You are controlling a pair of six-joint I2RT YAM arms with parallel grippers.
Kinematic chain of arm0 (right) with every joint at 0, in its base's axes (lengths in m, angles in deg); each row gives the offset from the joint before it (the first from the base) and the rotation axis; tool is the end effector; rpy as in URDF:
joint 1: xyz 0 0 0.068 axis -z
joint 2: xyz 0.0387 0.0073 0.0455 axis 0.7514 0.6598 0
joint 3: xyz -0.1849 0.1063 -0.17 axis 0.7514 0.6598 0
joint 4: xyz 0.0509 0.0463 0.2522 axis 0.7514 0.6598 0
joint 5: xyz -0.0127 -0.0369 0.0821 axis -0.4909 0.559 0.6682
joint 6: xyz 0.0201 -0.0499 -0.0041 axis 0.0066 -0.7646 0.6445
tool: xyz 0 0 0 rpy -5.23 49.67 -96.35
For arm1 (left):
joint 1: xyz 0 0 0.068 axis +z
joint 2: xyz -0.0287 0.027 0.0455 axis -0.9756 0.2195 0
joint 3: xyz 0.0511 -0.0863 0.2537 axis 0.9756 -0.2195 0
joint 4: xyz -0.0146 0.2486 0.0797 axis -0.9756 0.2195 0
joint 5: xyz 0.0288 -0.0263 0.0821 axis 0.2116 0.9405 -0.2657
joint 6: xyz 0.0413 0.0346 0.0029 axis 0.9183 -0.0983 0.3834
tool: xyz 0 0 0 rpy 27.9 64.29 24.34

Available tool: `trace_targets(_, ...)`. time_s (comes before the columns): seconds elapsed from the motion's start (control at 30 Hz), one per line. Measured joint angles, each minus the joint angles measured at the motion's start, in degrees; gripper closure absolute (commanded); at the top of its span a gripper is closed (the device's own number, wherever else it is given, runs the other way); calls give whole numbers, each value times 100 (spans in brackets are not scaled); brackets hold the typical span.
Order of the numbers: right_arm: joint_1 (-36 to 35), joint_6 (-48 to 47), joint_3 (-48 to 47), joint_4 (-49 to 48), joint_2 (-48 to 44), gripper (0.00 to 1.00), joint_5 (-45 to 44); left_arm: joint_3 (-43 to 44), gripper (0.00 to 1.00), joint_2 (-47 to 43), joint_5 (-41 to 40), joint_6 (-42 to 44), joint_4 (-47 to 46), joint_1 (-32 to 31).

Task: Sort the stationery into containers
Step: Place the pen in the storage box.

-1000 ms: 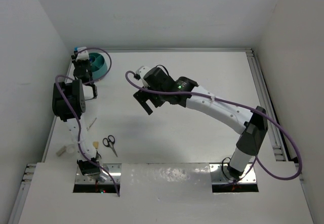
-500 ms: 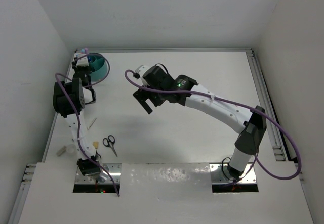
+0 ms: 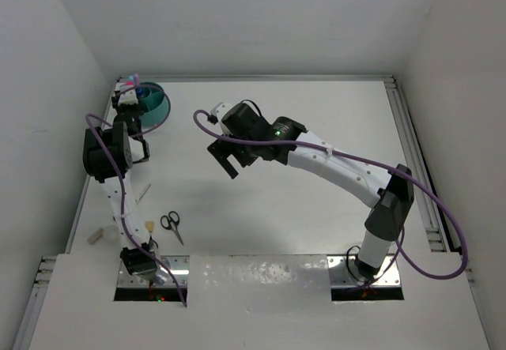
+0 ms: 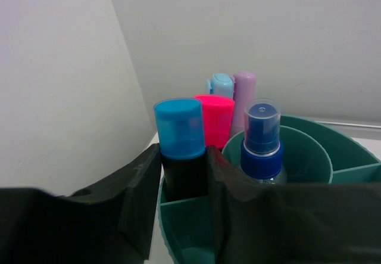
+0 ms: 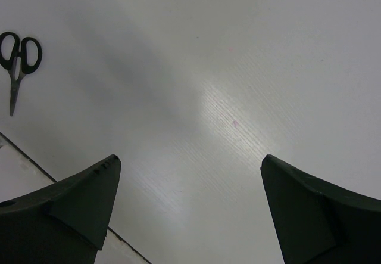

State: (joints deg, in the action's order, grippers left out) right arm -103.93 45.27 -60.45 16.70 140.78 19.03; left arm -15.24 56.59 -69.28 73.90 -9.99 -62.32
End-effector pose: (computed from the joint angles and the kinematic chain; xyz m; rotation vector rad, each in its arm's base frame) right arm 0.2274 0.3156 0.3342 -0.8173 2.2861 0.3074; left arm 0.4332 0.1179 0.1357 -0.0605 1.3611 0.4484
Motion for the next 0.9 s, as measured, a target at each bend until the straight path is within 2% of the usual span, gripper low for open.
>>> trace_targets(0.13, 0, 0, 0, -2, 0, 1, 2, -2, 42, -15, -4, -79, 4, 13)
trace_targets(0.23, 0, -2, 2, -4, 0, 1, 2, -2, 35, -52, -11, -164, 85, 33)
trace_targets(0.4, 0, -15, 11, -7, 0, 1, 4, -26, 33, -162, 105, -203, 304, 42)
trace_targets(0.63, 0, -17, 11, -9, 0, 1, 33, -138, 19, -420, 446, -251, 459, 44)
trace_targets(0.9, 0, -24, 68, -140, -2, 1, 92, -94, 15, -1001, 824, -282, 514, 42)
